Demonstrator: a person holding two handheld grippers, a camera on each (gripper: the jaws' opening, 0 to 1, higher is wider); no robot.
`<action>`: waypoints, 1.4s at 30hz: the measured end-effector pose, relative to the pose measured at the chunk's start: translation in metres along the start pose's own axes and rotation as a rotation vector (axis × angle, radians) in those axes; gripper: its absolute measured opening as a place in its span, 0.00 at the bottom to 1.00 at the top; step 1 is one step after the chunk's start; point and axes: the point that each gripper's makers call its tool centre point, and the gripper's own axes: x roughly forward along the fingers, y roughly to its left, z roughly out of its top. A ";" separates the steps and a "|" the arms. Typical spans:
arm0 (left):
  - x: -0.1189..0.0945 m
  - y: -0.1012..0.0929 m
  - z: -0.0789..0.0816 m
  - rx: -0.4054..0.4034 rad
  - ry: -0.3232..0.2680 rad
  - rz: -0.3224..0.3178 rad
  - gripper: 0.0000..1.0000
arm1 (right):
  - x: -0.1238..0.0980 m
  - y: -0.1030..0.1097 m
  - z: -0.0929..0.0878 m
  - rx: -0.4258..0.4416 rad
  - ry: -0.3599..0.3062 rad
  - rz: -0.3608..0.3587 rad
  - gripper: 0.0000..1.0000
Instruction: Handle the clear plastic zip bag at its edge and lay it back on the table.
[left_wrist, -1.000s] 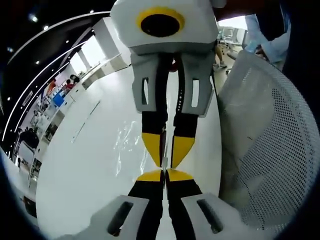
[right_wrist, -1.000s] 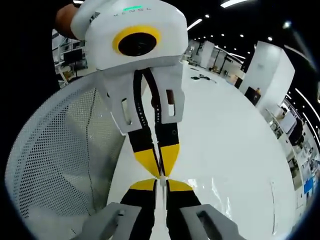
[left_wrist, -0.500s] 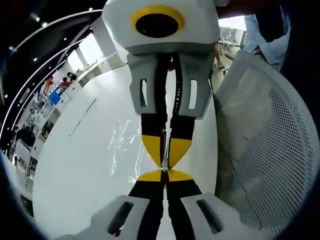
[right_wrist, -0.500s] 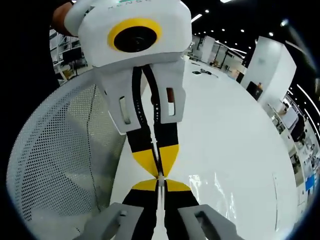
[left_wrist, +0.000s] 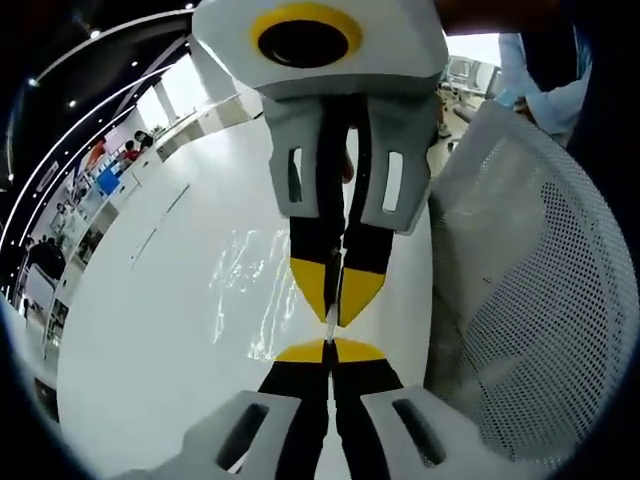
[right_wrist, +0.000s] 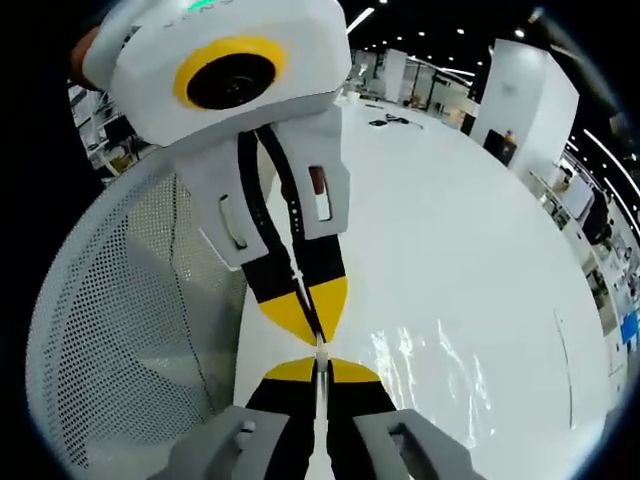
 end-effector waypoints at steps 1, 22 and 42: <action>0.000 0.000 -0.001 0.000 0.003 -0.002 0.00 | 0.000 0.000 -0.002 -0.001 0.003 -0.001 0.00; 0.001 -0.001 0.007 0.063 -0.037 -0.003 0.04 | -0.004 0.003 0.003 -0.053 -0.011 -0.014 0.00; 0.003 -0.004 0.006 0.094 -0.021 -0.012 0.00 | -0.003 0.003 0.006 -0.103 -0.013 -0.003 0.00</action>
